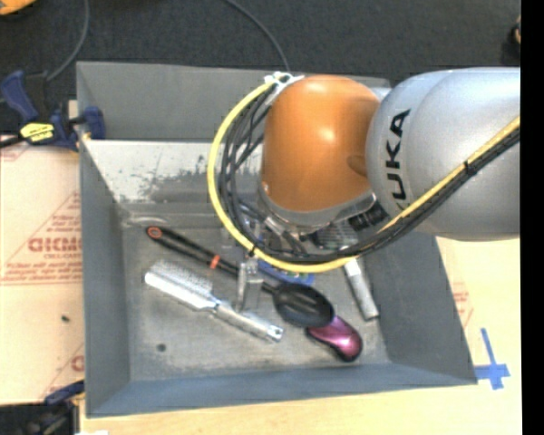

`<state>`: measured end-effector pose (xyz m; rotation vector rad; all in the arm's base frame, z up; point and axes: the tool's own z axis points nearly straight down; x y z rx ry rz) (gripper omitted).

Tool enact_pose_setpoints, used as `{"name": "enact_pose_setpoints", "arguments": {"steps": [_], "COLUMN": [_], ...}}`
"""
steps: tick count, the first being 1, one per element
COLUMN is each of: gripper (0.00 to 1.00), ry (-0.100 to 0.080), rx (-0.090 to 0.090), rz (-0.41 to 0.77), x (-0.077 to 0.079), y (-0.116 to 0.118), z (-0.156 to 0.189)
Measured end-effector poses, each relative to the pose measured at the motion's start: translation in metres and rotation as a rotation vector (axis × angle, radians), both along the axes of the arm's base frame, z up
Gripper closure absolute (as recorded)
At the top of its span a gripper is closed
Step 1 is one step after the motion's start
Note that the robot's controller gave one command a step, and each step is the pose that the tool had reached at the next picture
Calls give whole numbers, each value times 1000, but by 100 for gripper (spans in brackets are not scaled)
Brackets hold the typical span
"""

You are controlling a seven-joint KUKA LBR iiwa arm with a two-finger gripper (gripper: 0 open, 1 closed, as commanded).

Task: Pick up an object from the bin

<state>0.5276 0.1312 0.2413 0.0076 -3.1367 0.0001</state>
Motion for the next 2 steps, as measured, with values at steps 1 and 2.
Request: {"name": "enact_pose_setpoints", "arguments": {"steps": [1,2], "gripper": [0,0], "ry": [-8,-6], "rx": [1,1], "rz": [-5,-164], "x": [1,-16], "y": [-1,-30], "z": [5,-125]}}
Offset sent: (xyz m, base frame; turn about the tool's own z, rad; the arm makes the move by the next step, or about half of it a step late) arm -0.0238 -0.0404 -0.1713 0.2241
